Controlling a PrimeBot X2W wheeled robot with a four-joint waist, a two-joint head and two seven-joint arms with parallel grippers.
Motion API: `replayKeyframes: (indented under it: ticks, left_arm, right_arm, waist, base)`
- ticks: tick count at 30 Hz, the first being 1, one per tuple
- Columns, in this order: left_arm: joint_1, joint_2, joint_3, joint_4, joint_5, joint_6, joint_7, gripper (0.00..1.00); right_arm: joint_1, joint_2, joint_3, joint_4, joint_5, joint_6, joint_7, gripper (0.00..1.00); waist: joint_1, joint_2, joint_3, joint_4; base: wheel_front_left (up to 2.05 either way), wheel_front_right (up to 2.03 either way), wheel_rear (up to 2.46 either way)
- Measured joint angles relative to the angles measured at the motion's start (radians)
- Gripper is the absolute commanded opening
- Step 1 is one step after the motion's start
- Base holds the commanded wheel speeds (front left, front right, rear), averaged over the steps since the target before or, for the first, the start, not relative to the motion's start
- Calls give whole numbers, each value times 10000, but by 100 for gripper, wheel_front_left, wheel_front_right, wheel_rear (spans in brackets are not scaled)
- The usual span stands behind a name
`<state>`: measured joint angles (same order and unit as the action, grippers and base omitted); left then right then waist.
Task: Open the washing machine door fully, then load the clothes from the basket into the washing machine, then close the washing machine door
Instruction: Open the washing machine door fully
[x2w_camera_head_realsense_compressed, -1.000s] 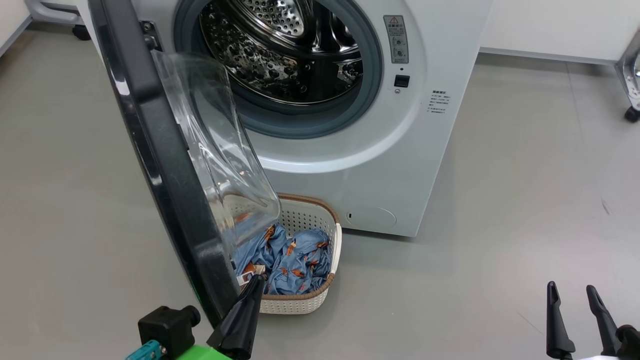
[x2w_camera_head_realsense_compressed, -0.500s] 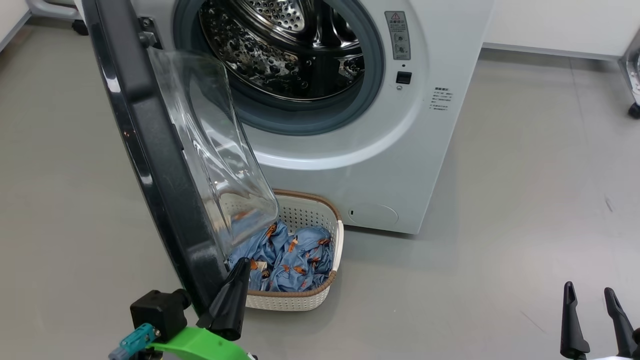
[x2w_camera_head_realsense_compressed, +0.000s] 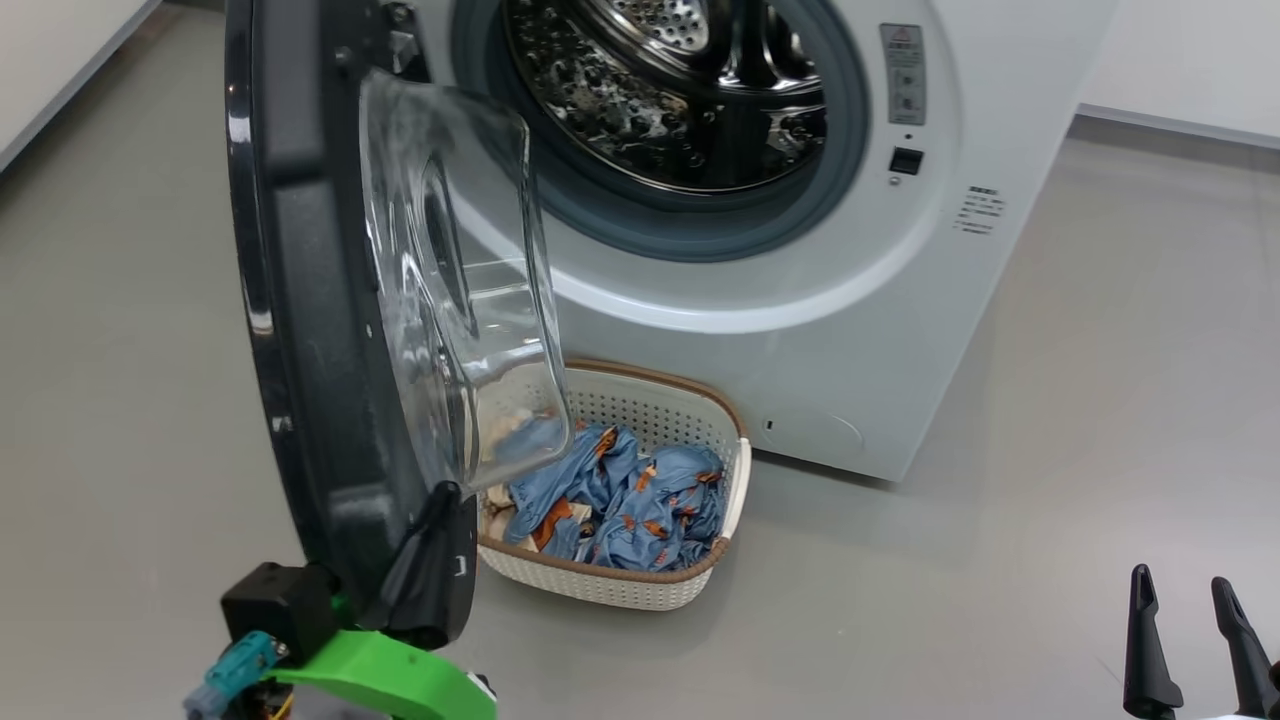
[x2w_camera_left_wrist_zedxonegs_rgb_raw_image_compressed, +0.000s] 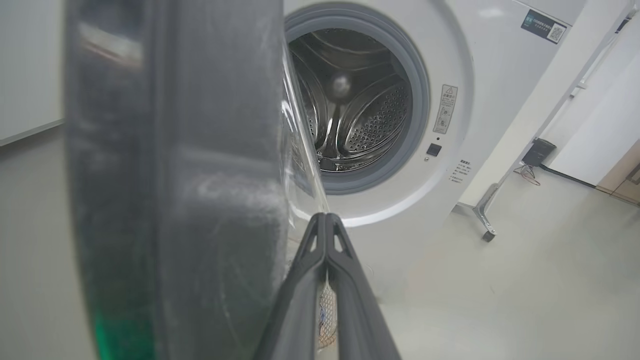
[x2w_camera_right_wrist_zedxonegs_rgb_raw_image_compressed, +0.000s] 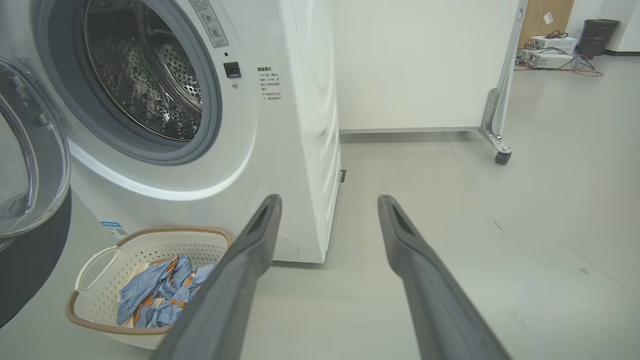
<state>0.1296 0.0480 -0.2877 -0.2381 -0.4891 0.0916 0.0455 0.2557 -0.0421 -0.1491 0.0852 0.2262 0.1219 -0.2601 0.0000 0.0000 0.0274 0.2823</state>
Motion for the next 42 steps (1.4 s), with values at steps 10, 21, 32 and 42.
replayKeyframes:
  ticks: [10, 21, 32, 42]
  left_arm:
    - [-24, -8, 1254, -23, 65, 205, -309, 0]
    - [-258, -44, 3041, 458, -115, 249, -928, 0]
    - [-1244, -199, 5287, 1908, -464, 268, -1789, 0]
    - [-2384, 140, 6711, 3731, -476, 320, -2328, 0]
  right_arm:
    - [-4, 27, 38, -6, -98, 2, 0, 100]
    - [-18, 31, 472, 73, -372, 4, 0, 100]
    - [-20, -196, 589, 71, -483, 6, 0, 100]
    - [-9, -188, 871, 194, -468, 6, 0, 100]
  waist:
    - [0, 0, 159, 992]
    - [0, 0, 481, 1235]
    - [0, 0, 791, 637]
    - [0, 0, 799, -21]
  base:
    - [0, 0, 0]
    - [0, 0, 0]
    - [0, 0, 0]
    - [0, 0, 0]
